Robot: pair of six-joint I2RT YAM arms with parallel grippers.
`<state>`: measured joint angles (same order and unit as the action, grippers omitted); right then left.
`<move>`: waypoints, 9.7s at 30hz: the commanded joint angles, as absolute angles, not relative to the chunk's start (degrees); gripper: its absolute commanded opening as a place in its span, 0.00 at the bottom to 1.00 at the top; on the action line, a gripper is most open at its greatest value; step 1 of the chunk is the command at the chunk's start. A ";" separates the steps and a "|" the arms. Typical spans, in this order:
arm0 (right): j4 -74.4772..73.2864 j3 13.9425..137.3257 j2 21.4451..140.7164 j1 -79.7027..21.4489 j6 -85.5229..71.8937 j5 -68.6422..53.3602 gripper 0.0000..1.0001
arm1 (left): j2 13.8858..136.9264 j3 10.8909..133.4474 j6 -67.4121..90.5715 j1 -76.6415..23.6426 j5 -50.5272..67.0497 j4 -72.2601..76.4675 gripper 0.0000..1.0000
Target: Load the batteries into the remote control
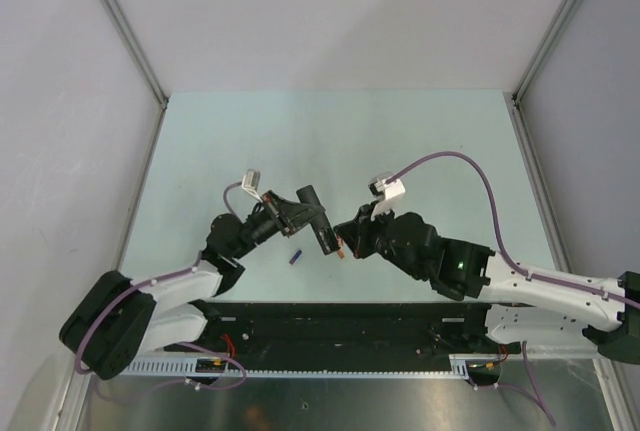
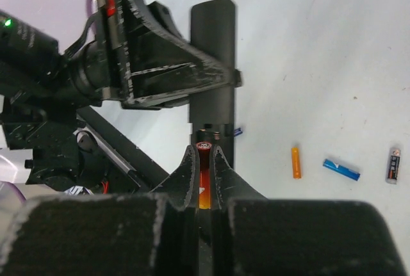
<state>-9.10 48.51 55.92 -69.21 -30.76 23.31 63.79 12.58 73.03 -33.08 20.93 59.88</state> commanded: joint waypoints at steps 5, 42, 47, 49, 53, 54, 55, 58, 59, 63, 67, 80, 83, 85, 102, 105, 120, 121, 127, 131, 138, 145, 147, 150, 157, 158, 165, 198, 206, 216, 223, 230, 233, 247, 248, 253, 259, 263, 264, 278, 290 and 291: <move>-3.33 48.34 55.46 -74.18 -25.23 34.00 0.00 | 73.37 17.40 83.14 -36.03 19.69 69.51 0.00; -4.75 48.25 60.21 -74.71 -23.82 38.41 0.00 | 80.95 20.22 86.31 -38.67 22.68 77.96 0.00; -4.83 48.25 60.56 -74.71 -24.43 39.11 0.00 | 81.04 19.69 86.13 -38.94 22.50 78.31 0.00; -5.10 48.25 60.65 -74.62 -24.78 39.29 0.00 | 81.12 19.69 86.05 -39.11 22.41 78.49 0.00; -5.45 48.25 60.64 -74.62 -24.70 39.46 0.00 | 81.47 19.86 86.13 -39.29 22.50 79.10 0.00; -5.71 48.25 60.64 -74.71 -24.87 39.64 0.00 | 81.39 19.86 86.13 -39.29 22.59 79.19 0.00; -5.89 48.25 60.56 -74.62 -25.13 39.73 0.00 | 81.56 19.95 86.22 -39.29 22.67 79.36 0.00; -6.68 48.25 60.73 -74.71 -25.49 39.90 0.00 | 81.48 20.04 86.22 -39.29 22.68 79.98 0.00; -6.77 48.25 60.73 -74.62 -25.49 39.73 0.00 | 81.47 19.95 86.22 -39.29 22.76 80.15 0.00; -7.21 47.90 60.47 -74.71 -25.75 39.38 0.00 | 81.39 20.04 86.31 -39.29 22.68 80.59 0.00; -7.38 47.81 60.38 -74.71 -26.28 37.80 0.00 | 81.47 19.95 86.22 -39.29 22.33 80.77 0.00; -13.53 47.90 60.21 -74.71 -32.87 34.01 0.00 | 82.44 21.97 84.81 -39.20 21.27 81.12 0.00; -14.93 48.16 60.29 -74.62 -34.01 33.84 0.00 | 82.53 22.41 84.29 -39.20 21.09 81.04 0.00; -15.73 48.25 60.64 -74.62 -34.89 33.66 0.00 | 82.44 22.67 83.85 -39.20 20.83 81.04 0.00; -18.46 50.27 61.79 -74.62 -36.74 35.07 0.25 | 82.18 21.62 83.23 -39.20 20.48 81.04 0.00; -18.46 50.89 62.22 -74.62 -36.56 35.42 0.28 | 82.26 21.45 83.23 -39.20 20.48 81.04 0.00; -19.07 54.05 62.93 -74.62 -36.04 36.30 0.50 | 83.41 21.44 83.14 -39.20 21.09 81.30 0.00; -19.07 54.31 62.84 -74.62 -36.04 36.21 0.51 | 83.32 21.45 83.06 -39.20 21.18 81.30 0.00; -19.86 55.37 62.93 -74.71 -35.86 36.74 0.57 | 83.41 21.27 83.14 -39.20 21.36 81.91 0.00; -20.30 56.16 62.75 -74.62 -35.51 37.26 0.58 | 83.50 21.09 83.23 -39.20 21.53 82.53 0.00; -22.58 57.83 60.47 -74.71 -35.68 37.97 0.60 | 83.76 20.92 83.32 -39.20 21.18 83.32 0.00; -24.87 57.92 55.73 -74.71 -37.26 39.11 0.63 | 84.64 21.71 83.41 -38.85 21.01 84.02 0.00; -25.84 57.92 54.76 -74.53 -39.10 40.07 0.64 | 84.90 21.97 83.32 -38.67 20.83 84.20 0.00; -27.86 57.92 53.00 -72.26 -44.01 38.86 0.66 | 84.99 22.67 82.71 -38.32 20.74 84.55 0.00; -23.83 52.57 48.96 -49.32 -56.06 2.67 0.76 | 85.51 24.26 78.93 -38.06 21.80 85.43 0.00; -22.95 51.86 49.04 -47.65 -57.29 -2.76 0.78 | 85.78 24.34 78.75 -38.06 21.71 85.52 0.00; -21.19 49.66 51.94 -44.21 -61.52 -12.65 0.82 | 87.01 25.31 77.70 -38.06 20.66 86.31 0.00; -11.87 42.98 55.19 -41.31 -69.08 -15.82 0.86 | 86.05 25.67 76.90 -37.88 16.17 86.40 0.00; -9.32 42.19 56.78 -40.26 -71.37 -14.68 0.84 | 84.64 24.43 76.38 -38.06 15.38 86.40 0.00; -7.12 42.01 58.45 -39.46 -72.42 -14.06 0.81 | 83.76 23.73 76.03 -38.32 14.85 86.40 0.00; -6.59 41.66 59.59 -39.55 -72.42 -14.68 0.79 | 83.50 23.56 76.03 -38.32 14.50 86.40 0.00; -6.24 41.05 59.68 -39.46 -72.60 -14.85 0.76 | 83.06 23.47 75.76 -38.32 14.06 86.40 0.00; -6.15 40.87 59.85 -39.55 -72.60 -14.85 0.75 | 82.97 23.47 75.85 -38.32 13.97 86.40 0.00; -4.92 40.25 60.56 -39.46 -72.69 -15.29 0.73 | 82.53 23.55 75.94 -38.41 13.54 86.40 0.00; -4.92 40.17 60.64 -39.55 -72.77 -15.29 0.73 | 82.53 23.55 75.94 -38.41 13.54 86.40 0.00; -4.75 39.99 60.82 -39.81 -72.86 -15.29 0.71 | 82.35 23.55 76.11 -38.41 13.01 86.48 0.00; -4.40 39.64 60.82 -40.25 -73.04 -15.12 0.68 | 82.09 23.73 76.20 -38.41 12.57 86.40 0.00; -4.13 39.38 60.91 -40.52 -73.12 -15.12 0.65 | 81.83 23.73 76.38 -38.41 12.13 86.48 0.00; -4.13 39.29 60.91 -40.52 -73.12 -15.12 0.64 | 81.83 23.82 76.38 -38.41 11.95 86.40 0.00; -3.34 38.76 61.08 -41.31 -73.21 -15.29 0.57 | 81.39 24.70 76.46 -38.23 10.99 86.48 0.00; -2.81 38.41 60.99 -41.49 -73.39 -15.29 0.51 | 81.56 25.05 76.82 -38.23 11.16 86.40 0.00; -2.73 38.41 61.00 -41.57 -73.39 -15.38 0.51 | 81.48 25.05 76.82 -38.23 11.08 86.48 0.00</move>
<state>-1.37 39.24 60.80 -41.12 -73.63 -15.03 83.81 23.57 76.47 -38.39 13.43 72.73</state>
